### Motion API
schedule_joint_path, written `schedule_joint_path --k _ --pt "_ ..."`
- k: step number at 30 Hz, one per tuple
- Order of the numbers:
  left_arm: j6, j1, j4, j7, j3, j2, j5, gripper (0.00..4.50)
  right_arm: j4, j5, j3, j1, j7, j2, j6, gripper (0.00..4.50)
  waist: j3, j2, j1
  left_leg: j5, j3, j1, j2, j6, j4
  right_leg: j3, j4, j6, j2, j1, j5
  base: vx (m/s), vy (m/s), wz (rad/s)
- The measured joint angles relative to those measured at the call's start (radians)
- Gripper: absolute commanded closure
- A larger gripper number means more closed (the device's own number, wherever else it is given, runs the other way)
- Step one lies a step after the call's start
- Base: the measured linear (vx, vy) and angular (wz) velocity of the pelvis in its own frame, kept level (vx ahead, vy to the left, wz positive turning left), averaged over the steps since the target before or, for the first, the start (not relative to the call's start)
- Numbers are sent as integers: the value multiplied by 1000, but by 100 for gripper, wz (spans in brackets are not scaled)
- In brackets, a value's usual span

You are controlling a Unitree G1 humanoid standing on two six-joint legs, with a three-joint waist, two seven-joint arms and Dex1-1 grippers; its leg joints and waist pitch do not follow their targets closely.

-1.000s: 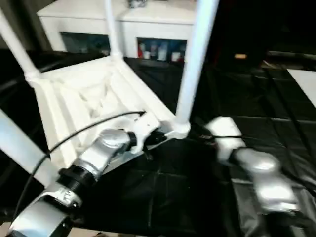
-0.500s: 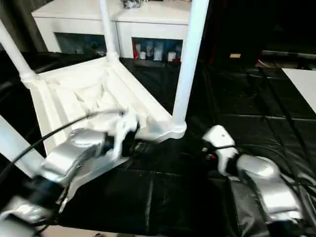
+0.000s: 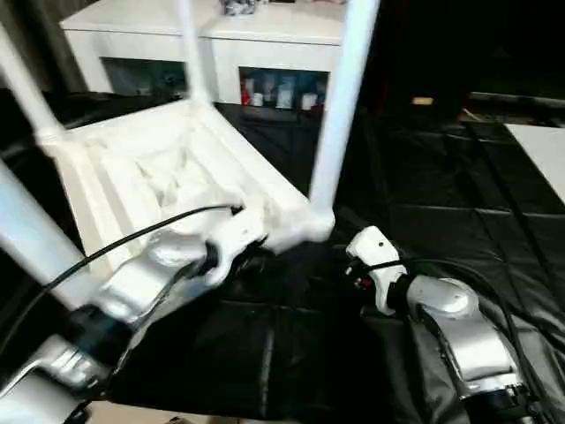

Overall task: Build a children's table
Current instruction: Rotate table base

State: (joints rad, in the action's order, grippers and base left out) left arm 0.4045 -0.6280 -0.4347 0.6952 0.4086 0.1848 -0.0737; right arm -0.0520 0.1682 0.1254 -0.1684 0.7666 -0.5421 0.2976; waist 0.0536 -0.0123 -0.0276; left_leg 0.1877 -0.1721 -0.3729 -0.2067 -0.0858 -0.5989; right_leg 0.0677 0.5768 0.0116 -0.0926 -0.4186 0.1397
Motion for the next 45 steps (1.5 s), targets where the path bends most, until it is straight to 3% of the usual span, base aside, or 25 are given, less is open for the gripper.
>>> schedule_joint_path --k 5,12,15,17,20,23,26,28,31,39,45 --pt "-101 -56 -124 -125 -4 -13 -57 287 0 -14 -1 -10 -17 9 -7 75 1 1 4 0 1 -2 0 0 0 3 0 0 1 -2 0 0 0 0" --pt "-337 -114 -279 -336 -80 -52 -78 287 -19 -48 0 -28 -65 23 -30 75 0 1 -9 0 1 -2 0 0 -3 2 -1 0 0 -1 0 0 0 0" --pt "-403 -99 -267 -328 -130 -94 -27 287 -43 -67 -1 -44 -112 45 -49 75 0 1 -17 0 0 -4 0 0 -4 0 0 -2 0 -1 -1 0 0 0" --pt "-430 -31 -175 -229 -173 -115 76 287 -48 -69 -12 -58 -161 91 -73 75 -1 0 -18 0 0 -8 0 1 -3 -1 1 -4 0 -1 -2 0 0 0" --pt "-374 97 34 -3 -198 -109 276 287 -45 -46 -41 -64 -197 150 -68 75 -1 -1 -20 0 0 -10 -1 5 -2 0 3 -7 0 -6 2 0 0 0" --pt "-301 152 160 101 -199 -43 369 287 -44 -50 -25 -66 -204 171 -54 75 -2 -2 -27 -2 -1 -11 -1 8 -3 -1 9 -8 0 -14 3 0 0 0" --pt "-225 226 283 173 -190 57 421 287 -135 -118 18 -117 -298 218 -13 75 -1 -2 -18 1 -3 -9 -1 2 -4 -4 15 -8 0 -15 3 0 0 0" --pt "-182 252 333 208 -168 87 430 287 -234 -165 25 -170 -371 247 5 75 -1 -2 -14 0 -3 -8 -1 0 -4 -5 17 -7 0 -15 3 0 0 0" --pt "-136 275 379 244 -158 111 429 287 -333 -180 36 -235 -391 285 -2 75 -1 -1 -11 -1 -3 -7 -1 -2 -4 -5 19 -4 0 -15 5 0 0 0" --pt "-89 261 408 177 -148 101 408 287 -673 -185 33 -432 -472 398 -129 75 1 3 -4 -2 -1 -8 -1 -4 -4 -4 20 -6 0 -15 3 0 0 0" --pt "-32 266 449 155 -125 76 399 287 -974 -187 -22 -610 -591 472 -227 75 0 4 -2 -4 -2 -8 -1 -7 -5 -4 22 -9 0 -17 -2 0 0 0"
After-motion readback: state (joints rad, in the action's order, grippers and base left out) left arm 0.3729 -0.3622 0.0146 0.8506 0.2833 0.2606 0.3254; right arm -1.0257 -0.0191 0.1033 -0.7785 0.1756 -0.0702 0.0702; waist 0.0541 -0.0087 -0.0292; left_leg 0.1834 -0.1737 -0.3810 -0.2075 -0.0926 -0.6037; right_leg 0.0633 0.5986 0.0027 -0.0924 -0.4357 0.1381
